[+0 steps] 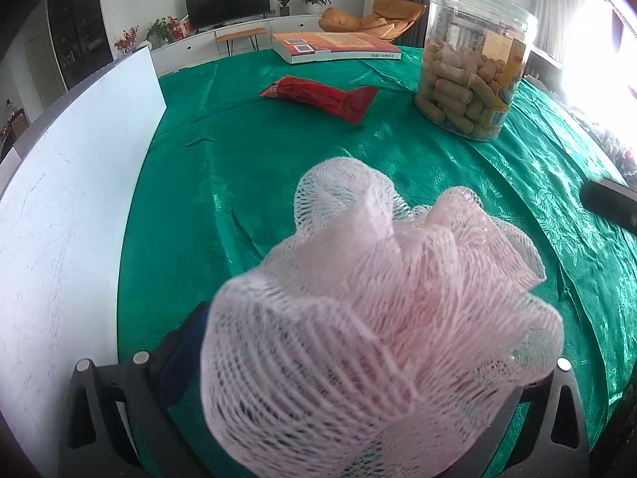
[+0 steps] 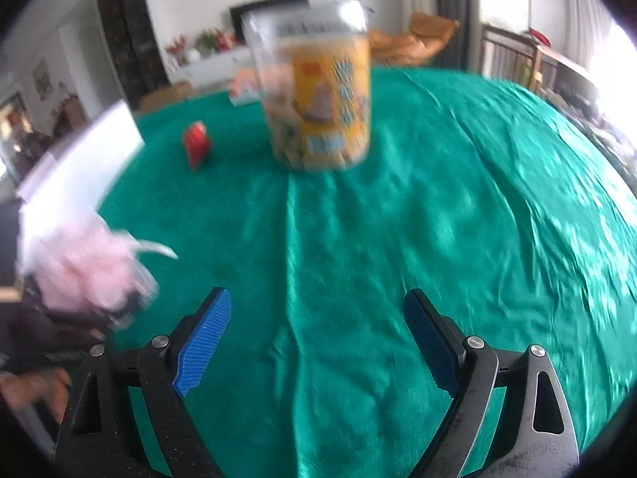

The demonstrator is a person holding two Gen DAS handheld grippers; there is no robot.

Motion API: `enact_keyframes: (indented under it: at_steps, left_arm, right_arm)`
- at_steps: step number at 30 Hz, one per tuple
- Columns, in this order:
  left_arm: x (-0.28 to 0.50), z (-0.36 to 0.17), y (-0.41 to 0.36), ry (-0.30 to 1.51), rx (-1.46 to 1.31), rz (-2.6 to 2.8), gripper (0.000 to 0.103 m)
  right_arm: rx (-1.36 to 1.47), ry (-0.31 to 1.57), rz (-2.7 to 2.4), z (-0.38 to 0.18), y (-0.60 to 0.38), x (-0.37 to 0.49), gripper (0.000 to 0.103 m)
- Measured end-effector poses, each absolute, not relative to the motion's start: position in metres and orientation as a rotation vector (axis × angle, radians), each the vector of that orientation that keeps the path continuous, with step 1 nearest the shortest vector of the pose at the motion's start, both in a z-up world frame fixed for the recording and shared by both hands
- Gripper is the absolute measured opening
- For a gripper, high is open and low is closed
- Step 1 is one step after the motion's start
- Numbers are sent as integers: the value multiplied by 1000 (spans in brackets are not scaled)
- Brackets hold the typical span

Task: Organize soft objects
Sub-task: 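Hold the bath puff in the left gripper while the right moves to the red snack packet, then close the right gripper on the red snack packet and lift it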

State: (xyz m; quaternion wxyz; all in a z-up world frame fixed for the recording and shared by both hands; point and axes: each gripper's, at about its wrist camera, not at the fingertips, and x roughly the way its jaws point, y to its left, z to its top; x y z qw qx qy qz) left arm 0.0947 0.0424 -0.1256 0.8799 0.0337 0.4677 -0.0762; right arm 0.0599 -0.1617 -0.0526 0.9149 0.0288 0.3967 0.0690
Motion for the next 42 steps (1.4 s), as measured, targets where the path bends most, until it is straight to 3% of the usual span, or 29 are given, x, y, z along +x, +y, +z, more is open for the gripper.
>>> enact_keyframes:
  at_steps: [6,11,14,16,18,21,31,39,40,41,42]
  left_arm:
    - [95,-126,42,974,70,-158,103]
    - [95,-126,42,973,69,-156,103]
    - [95,-126,42,973,70,-156,103]
    - [95,-126,43,972,69,-156,103]
    - [95,-126,43,972,69,-156,103]
    - [96,-125,43,972,68,-156,103]
    - [96,-124,43,971,68,-155,103]
    - [96,-125,43,971,68,-156,103]
    - [96,-124,43,971,68,-156,103]
    - [96,-124,43,971,68,-155,103]
    - [96,-124,43,971,68,-155,103]
  right_arm:
    - [-140,797,363,-5,-86,151,90]
    - [-425,901,437,-46,-4,235,88]
    - [-409,968,413,-75,8,271,87]
    - [-351,1026,395,-89,7,291,77]
    - [-224,1056,412,-93,-7,299,35]
    - [-234,1047,395,-92,-19,289,31]
    - [-96,930,302,-44,-123,151,31]
    - [54,883,-65,-84,-207,120,33]
    - [70,889,-74,-90,-210,123,35]
    - [91,903,-72,-97,-211,126,45]
    - [106,929,-66,-103,-213,126,75]
